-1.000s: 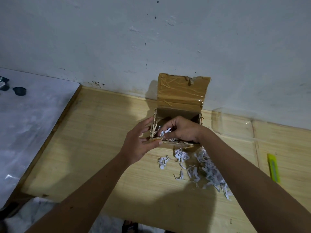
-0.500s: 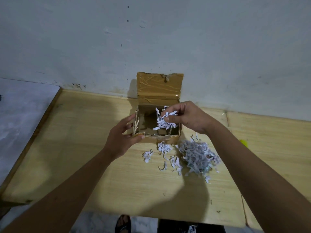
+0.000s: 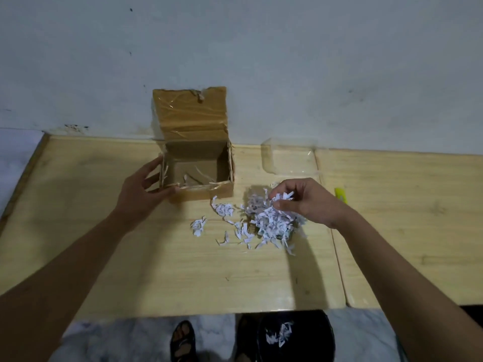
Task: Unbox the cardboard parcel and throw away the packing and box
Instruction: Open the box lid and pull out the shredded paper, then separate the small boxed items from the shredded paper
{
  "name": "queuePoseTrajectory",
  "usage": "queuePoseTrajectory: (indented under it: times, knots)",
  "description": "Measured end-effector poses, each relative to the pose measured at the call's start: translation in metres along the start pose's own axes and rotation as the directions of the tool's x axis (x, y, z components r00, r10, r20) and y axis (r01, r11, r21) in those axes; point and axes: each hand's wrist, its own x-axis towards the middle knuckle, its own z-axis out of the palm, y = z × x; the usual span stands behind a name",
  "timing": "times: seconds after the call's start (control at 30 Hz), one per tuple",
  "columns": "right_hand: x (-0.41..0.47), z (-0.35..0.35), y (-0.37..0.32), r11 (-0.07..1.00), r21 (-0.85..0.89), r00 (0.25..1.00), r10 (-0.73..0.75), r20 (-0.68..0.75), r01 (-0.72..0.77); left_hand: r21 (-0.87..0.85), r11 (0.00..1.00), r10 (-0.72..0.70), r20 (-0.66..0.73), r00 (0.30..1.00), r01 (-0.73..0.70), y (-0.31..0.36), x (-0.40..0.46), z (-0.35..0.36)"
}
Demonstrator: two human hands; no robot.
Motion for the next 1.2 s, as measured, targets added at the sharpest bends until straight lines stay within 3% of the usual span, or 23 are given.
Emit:
queuePoseTrajectory:
  times: [0.2, 0.4, 0.53, 0.67, 0.83, 0.97, 1.07, 1.2]
  knots:
    - [-0.01, 0.012, 0.027, 0.995, -0.099, 0.995, 0.015, -0.102, -0.025, 0.032, 0.999, -0.022, -0.059, 0.998, 0.024, -0.01, -0.002, 0.008]
    - [-0.008, 0.022, 0.033, 0.947, -0.311, 0.987, -0.115, -0.114, 0.074, 0.062, 0.998, 0.03, -0.127, 0.992, -0.022, -0.012, -0.01, 0.011]
    - [-0.009, 0.025, 0.032, 0.951, -0.286, 0.982, -0.154, -0.113, 0.116, 0.242, 0.966, 0.155, -0.248, 0.956, -0.094, -0.008, -0.023, 0.024]
    - [-0.011, 0.024, 0.029, 0.969, -0.217, 0.981, -0.15, -0.125, 0.121, 0.427, 0.864, 0.422, -0.321, 0.848, -0.268, 0.01, -0.034, 0.045]
    - [-0.014, 0.018, 0.032, 0.99, -0.088, 0.985, -0.122, -0.121, 0.112, 0.537, 0.719, 0.582, -0.116, 0.805, -0.442, 0.041, -0.041, 0.085]
    - [-0.018, 0.015, 0.038, 0.987, -0.055, 0.98, -0.155, -0.125, 0.149, 0.451, 0.641, 0.629, 0.153, 0.762, -0.62, 0.048, -0.049, 0.12]
    - [-0.02, 0.015, 0.044, 0.985, -0.024, 0.975, -0.17, -0.14, 0.169, 0.346, 0.713, 0.51, 0.342, 0.789, -0.611, 0.043, -0.055, 0.143]
    - [-0.027, 0.015, 0.049, 0.979, -0.058, 0.962, -0.203, -0.184, 0.195, 0.305, 0.786, 0.373, 0.46, 0.806, -0.538, 0.04, -0.065, 0.165]
